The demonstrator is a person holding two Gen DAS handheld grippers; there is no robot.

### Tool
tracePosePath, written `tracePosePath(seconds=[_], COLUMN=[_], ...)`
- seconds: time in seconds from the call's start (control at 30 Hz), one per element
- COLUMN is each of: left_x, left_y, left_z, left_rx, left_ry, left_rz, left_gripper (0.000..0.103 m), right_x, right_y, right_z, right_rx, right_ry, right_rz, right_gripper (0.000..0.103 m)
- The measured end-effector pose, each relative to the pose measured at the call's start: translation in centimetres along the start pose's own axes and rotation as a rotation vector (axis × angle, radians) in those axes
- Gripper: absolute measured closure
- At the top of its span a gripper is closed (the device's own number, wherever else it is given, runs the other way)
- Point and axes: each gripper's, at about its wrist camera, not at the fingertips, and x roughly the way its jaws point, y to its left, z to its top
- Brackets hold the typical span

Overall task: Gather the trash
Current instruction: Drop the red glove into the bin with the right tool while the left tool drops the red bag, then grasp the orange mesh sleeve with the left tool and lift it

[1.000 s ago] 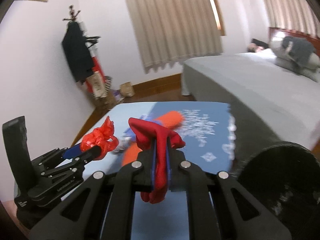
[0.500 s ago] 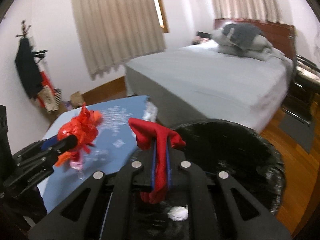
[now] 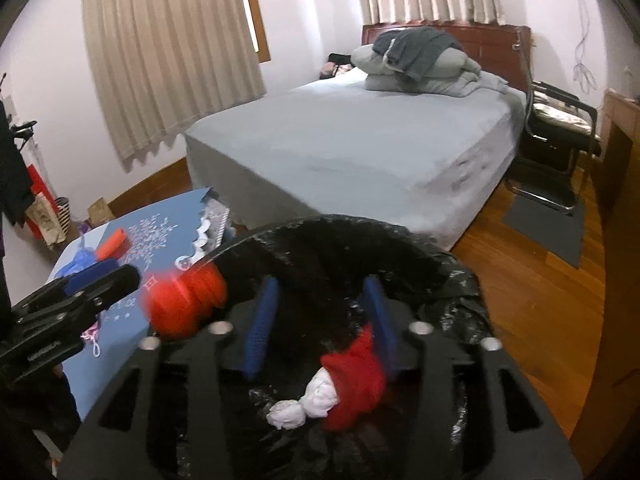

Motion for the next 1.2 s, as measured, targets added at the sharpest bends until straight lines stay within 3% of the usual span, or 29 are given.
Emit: tracePosePath(seconds=[0.13, 0.23, 0.5, 0.7, 0.9, 1.2], left_x=[-1.2, -2.9, -7.5, -9.6, -9.6, -7.0], left_y=[0.9, 2.2, 8.7, 15.1, 18.7, 20.8], left_z=[0.1, -0.2, -2.5, -5.0, -7.1, -8.5], left_rx=[-0.003, 0.002, -0.049, -0.147, -0.225, -0.299], left_ry=[-0.031, -0.064, -0.098, -0.058, -0.011, 0.053], left_rz=[0.052, 0.121, 0.349, 0.512, 0.562, 0.518], left_gripper=[0.023, 0.016, 0.013, 0.014, 0.020, 0.021], right_x=[-0.5, -0.6, 0.9, 2.5, 4.0, 5.5], right_y=[0.4, 1.9, 8.6, 14.8, 19.2, 21.6], right_z=[0.2, 0.7, 0.9, 0.7, -0.1, -0.6], right_rx=[0.008, 0.000, -0.078, -0.151, -0.211, -0.258], right_ry=[-0.035, -0.046, -0.034, -0.018, 0.001, 0.021], right_rz=[-0.015, 0.010, 0.145, 0.249, 0.312, 0.332], right_gripper=[0.012, 0.007, 0.006, 0.006, 0.006, 0.006])
